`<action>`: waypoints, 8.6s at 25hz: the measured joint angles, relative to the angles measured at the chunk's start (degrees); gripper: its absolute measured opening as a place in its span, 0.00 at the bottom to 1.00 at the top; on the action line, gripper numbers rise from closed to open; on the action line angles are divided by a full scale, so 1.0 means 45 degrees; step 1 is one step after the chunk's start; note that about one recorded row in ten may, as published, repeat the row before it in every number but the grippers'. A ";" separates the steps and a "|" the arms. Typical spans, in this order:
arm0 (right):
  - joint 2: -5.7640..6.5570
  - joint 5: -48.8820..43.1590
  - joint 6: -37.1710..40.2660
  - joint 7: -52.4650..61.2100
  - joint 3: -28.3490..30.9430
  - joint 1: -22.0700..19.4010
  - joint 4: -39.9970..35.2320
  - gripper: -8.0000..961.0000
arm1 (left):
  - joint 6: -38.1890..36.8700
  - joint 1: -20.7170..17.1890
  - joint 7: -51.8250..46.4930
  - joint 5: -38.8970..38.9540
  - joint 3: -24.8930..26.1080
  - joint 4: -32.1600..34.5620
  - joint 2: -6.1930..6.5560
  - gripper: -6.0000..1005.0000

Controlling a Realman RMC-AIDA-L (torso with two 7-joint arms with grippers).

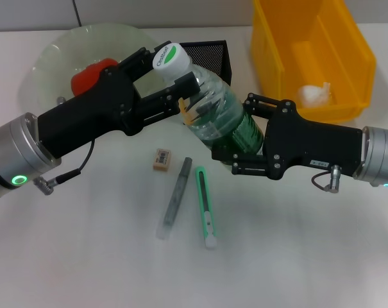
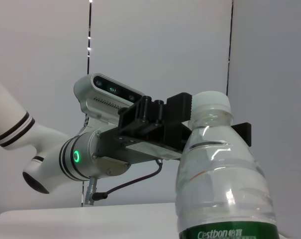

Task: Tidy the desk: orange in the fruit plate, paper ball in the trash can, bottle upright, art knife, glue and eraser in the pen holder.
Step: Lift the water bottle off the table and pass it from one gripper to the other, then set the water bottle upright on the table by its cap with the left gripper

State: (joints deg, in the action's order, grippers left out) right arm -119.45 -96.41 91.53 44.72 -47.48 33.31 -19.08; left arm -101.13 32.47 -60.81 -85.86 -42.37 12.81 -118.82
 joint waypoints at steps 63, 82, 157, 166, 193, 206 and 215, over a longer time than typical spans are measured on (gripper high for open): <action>-0.0038 0.1511 0.0001 -0.1990 0.0078 0.0154 0.2439 0.80 | -0.0205 0.0341 0.0305 0.0498 0.0080 -0.1074 -0.0080 0.63; -0.0080 0.1642 0.0053 -0.2069 0.0084 0.0158 0.2834 0.80 | -0.0263 0.0328 0.0604 0.0527 0.0080 -0.1190 -0.0079 0.60; -0.0008 0.1606 0.0030 -0.1928 0.0080 0.0116 0.2679 0.85 | -0.0166 0.0614 0.0624 0.0552 0.0112 -0.1175 -0.0078 0.43; -0.0002 0.1622 -0.0138 -0.1863 0.0083 0.0088 0.2563 0.87 | -0.0163 0.0658 0.0625 0.0574 0.0242 -0.1183 -0.0078 0.43; 0.0022 0.1515 -0.1113 -0.1865 -0.0206 0.0075 0.2463 0.87 | -0.0172 0.0659 0.0644 0.0562 0.0596 -0.0890 -0.0024 0.43; 0.0007 0.1502 -0.2127 -0.1840 -0.0569 0.0097 0.2492 0.87 | -0.0127 0.0518 0.0644 0.0564 0.0816 -0.0498 0.0031 0.43; -0.0018 0.1501 -0.2564 -0.1810 -0.1250 0.0152 0.2493 0.87 | 0.0005 -0.0066 0.0725 0.0564 0.0929 0.0376 0.0061 0.43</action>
State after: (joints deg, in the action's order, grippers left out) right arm -119.53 -89.65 79.99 36.57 -53.10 34.00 -7.86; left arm -101.11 32.18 -57.55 -83.32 -38.19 14.50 -118.55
